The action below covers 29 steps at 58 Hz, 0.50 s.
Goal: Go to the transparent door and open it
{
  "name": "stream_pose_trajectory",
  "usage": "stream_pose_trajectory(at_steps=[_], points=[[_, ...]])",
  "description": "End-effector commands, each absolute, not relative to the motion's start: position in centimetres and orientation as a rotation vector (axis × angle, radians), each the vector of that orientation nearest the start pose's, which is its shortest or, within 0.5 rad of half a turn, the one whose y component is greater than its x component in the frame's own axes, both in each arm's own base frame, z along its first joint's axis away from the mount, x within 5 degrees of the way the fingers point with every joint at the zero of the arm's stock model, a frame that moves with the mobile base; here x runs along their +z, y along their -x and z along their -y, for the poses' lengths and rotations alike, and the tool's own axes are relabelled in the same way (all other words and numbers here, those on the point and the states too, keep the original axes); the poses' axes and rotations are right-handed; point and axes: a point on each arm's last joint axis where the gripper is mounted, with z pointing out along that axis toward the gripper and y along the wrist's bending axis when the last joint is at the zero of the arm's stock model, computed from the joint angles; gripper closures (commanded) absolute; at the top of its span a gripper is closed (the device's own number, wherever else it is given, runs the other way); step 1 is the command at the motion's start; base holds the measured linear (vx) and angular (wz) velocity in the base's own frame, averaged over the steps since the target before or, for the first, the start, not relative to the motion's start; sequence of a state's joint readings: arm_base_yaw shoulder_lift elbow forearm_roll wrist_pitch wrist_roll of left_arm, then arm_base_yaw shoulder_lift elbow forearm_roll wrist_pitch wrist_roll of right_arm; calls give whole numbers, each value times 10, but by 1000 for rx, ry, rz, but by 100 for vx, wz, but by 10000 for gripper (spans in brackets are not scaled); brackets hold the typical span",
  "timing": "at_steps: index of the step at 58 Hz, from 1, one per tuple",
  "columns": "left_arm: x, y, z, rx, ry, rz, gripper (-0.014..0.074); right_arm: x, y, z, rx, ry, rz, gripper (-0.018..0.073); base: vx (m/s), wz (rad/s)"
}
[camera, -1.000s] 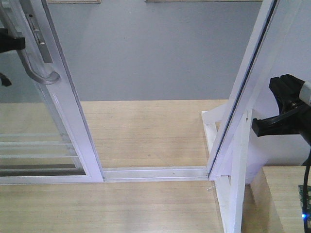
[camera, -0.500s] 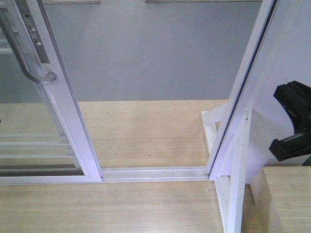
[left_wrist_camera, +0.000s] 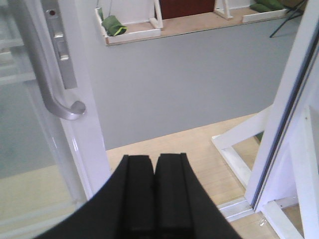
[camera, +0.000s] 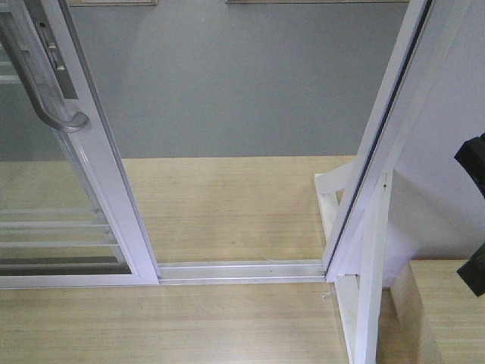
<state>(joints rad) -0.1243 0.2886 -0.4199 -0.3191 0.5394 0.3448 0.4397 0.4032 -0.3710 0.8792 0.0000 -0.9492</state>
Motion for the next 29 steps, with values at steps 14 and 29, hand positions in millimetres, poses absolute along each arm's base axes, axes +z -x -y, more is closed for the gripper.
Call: stream_pose_trajectory(at_steps=[14, 29], points=[[299, -52, 22, -260, -218, -1700, 594, 330, -86, -28, 202, 257, -1351, 564, 0, 0], [300, -54, 22, -352, -97, -1694, 594, 329, -86, -29, 223, 251, -1360, 564, 0, 0]])
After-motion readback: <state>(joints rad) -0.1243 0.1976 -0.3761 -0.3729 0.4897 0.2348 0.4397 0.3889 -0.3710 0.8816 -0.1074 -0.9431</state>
